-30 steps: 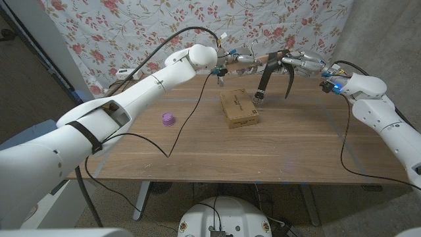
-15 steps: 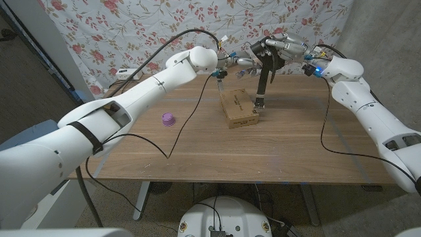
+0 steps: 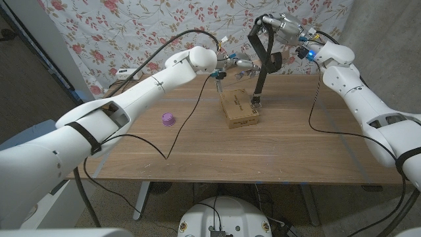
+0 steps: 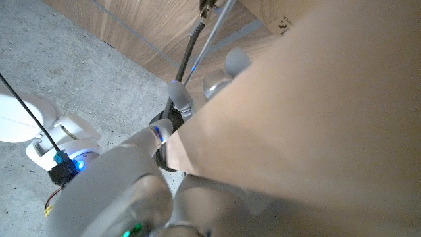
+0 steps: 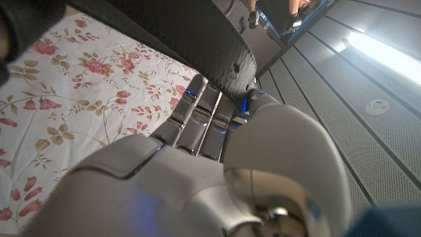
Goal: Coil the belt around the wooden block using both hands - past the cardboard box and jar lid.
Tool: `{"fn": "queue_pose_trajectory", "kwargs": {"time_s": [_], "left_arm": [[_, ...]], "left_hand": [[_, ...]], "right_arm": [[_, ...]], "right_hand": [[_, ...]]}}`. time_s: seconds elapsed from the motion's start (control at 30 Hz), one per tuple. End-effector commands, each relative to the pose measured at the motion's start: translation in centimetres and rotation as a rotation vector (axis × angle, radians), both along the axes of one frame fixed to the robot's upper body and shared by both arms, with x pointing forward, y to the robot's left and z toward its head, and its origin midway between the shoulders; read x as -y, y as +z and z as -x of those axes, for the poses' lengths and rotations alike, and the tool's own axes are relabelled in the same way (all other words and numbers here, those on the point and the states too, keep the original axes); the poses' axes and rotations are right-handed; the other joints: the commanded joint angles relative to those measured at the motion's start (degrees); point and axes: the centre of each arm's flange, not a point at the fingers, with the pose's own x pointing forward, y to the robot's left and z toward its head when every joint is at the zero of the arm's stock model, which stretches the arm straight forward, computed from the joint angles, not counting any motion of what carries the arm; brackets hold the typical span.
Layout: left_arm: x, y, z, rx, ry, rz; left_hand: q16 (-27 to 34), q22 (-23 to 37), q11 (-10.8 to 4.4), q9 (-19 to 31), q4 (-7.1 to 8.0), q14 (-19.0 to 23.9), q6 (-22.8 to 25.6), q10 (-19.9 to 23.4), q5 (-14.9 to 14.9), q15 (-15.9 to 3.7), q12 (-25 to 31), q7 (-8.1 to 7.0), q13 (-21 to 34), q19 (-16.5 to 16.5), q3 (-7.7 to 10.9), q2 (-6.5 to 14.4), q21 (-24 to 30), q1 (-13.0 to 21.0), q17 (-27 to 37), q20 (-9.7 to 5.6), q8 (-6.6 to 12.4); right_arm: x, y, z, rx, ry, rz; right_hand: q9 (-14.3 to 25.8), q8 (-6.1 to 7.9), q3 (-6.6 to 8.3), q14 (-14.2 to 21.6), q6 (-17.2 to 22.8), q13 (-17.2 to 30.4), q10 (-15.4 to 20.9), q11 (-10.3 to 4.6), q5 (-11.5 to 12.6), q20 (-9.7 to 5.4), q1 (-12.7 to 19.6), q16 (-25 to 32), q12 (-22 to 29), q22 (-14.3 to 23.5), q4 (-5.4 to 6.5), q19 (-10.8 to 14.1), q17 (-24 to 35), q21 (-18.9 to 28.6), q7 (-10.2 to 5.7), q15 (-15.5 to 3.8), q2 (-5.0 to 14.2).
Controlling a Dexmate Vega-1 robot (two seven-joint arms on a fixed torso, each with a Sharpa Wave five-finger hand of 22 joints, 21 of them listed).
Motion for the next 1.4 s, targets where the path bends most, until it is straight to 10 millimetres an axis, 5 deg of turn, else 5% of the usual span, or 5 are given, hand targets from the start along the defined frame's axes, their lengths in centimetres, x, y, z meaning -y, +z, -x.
{"fn": "queue_pose_trajectory", "kwargs": {"time_s": [0.03, 0.67, 0.9, 1.13, 1.4], "left_arm": [[0.0, 0.0, -0.1, -0.013, 0.002, -0.026], [-0.4, -0.2, 0.2, -0.018, 0.011, -0.031], [-0.5, -0.2, 0.4, -0.014, 0.01, -0.027], [-0.3, -0.1, 0.4, -0.01, 0.003, -0.033], [-0.2, 0.0, 0.5, -0.008, -0.002, -0.034]], "left_hand": [[0.27, 0.2, -0.33, -0.05, 0.18, 0.01, 0.06, -0.01, 0.26, -0.3, 0.45, 0.34, 0.08, 0.13, 0.37, 0.11, -0.08, -0.57, 0.09, -2.2, -0.22], [0.34, 0.17, -0.3, 0.18, 0.2, 0.28, -0.16, -0.07, 0.31, -0.25, 0.44, 0.31, 0.09, 0.1, 0.37, 0.06, -0.09, -0.63, -0.01, -2.23, 0.03], [0.28, 0.2, -0.21, 0.05, 0.19, 0.05, -0.24, 0.06, 0.34, -0.32, 0.49, 0.32, 0.08, 0.01, 0.4, 0.07, -0.11, -0.64, 0.06, -2.2, 0.0], [0.32, -0.07, -0.34, 0.32, 0.16, 0.22, -0.33, -0.04, 0.37, -0.28, 0.45, 0.36, 0.09, 0.11, 0.41, 0.04, -0.23, -0.62, 0.04, -2.23, 0.2], [0.05, 0.15, -0.37, -0.04, 0.17, 0.01, -0.16, 0.12, 0.4, -0.23, 0.5, 0.38, 0.09, 0.08, 0.41, 0.01, -0.09, -0.63, -0.29, -2.21, 0.1]], "right_arm": [[2.4, 3.6, -1.4, -0.036, -0.084, -0.148], [0.4, 6.6, -3.6, -0.06, -0.161, -0.294], [-1.2, 6.8, -4.5, -0.093, -0.2, -0.235], [-2.6, 6.5, -5.5, -0.162, -0.211, -0.072], [-3.5, 6.3, -6.1, -0.225, -0.198, -0.028]], "right_hand": [[0.0, 0.0, 0.03, 0.46, 5.18, 0.11, 0.7, -1.54, 0.11, -2.24, 0.9, 0.14, 0.27, 0.11, 0.33, -0.45, 0.39, 0.24, -2.96, -6.66, 1.01], [-1.59, -1.26, 0.4, -3.53, 4.03, -2.84, -1.66, -0.56, -0.62, -2.01, -0.05, -2.89, -2.69, -0.21, 1.26, -1.97, -0.84, 0.52, -3.86, -6.22, 0.57], [-4.67, -5.06, 1.64, -8.27, -1.39, -7.65, -11.16, 0.5, -1.78, -1.27, -0.23, -5.24, -10.95, -0.46, 1.23, -3.55, -5.46, 0.7, -5.4, -4.72, 0.36], [-13.12, -7.72, -5.56, -22.23, -16.94, -14.8, -27.98, 6.84, -3.89, 3.5, -13.17, -4.76, -27.44, -0.74, 4.55, -9.73, -13.43, -1.83, -2.9, 1.91, -5.16], [-17.27, -7.75, -11.45, -30.03, -25.67, -17.4, -34.08, 9.96, -2.99, 7.59, -23.56, -5.05, -33.84, -1.09, 5.84, -13.86, -16.81, -5.55, -0.96, 6.33, -8.43]]}}
